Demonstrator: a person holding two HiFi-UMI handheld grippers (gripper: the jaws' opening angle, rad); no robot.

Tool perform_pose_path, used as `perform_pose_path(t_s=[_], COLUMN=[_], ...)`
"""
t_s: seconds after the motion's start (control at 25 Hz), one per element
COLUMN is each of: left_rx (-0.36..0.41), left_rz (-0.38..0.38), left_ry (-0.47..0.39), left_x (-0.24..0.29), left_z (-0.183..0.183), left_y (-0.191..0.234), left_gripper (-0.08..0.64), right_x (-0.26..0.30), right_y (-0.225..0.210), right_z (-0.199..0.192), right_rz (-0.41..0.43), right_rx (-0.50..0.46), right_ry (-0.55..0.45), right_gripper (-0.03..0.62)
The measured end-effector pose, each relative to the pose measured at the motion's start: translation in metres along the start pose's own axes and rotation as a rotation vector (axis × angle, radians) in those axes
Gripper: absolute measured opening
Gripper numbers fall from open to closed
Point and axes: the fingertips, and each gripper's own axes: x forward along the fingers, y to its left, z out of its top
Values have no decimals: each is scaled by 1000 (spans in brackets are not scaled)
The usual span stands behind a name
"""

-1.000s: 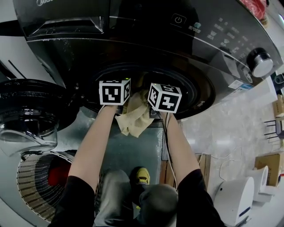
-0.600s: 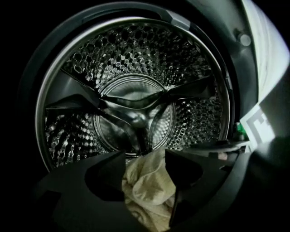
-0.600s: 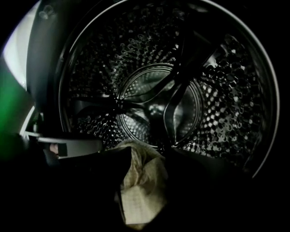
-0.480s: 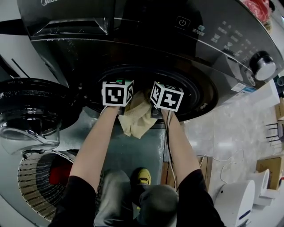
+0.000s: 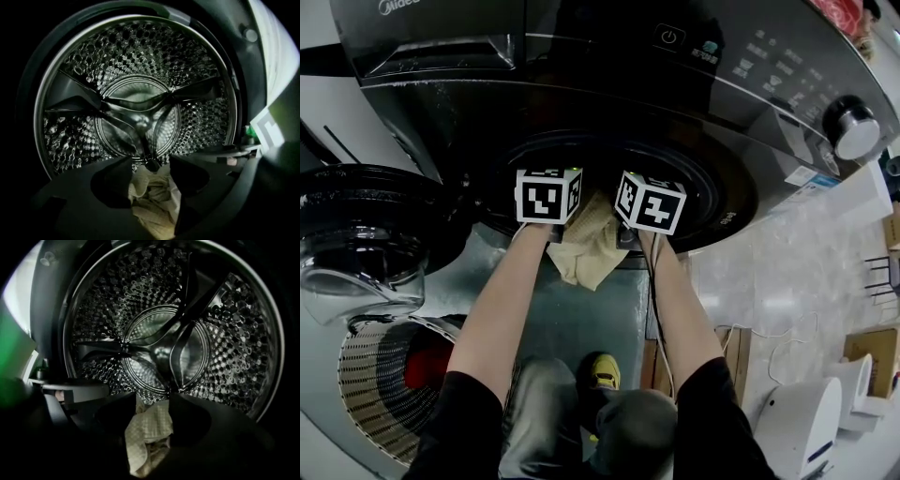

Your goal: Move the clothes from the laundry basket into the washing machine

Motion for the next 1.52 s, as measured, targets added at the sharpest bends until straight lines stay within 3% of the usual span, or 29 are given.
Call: perform_pose_path(t_s=[0.28, 0.48, 0.56, 1.12, 1.52], left_rx=[-3, -3, 16, 53, 102], left_rz=[-4, 10, 7, -21, -5], left_ry=[7, 7, -8, -38, -108], left_x=[-9, -16, -20, -47, -88], left_z=[-3, -4, -1, -4, 1], left_y=[-5, -5, -6, -23, -5], left_gripper=[176, 48, 11, 11, 11], right_x=[-12, -19, -20, -51, -83], right_y=[0, 2, 7, 28, 35], right_z=[1, -1, -3, 1, 7], right_rz=[-13, -35, -20, 47, 74], right_rx=[-18, -44, -47, -77, -70], right_ry=[9, 13, 16, -62, -167], right_gripper=[144, 5, 5, 4, 3])
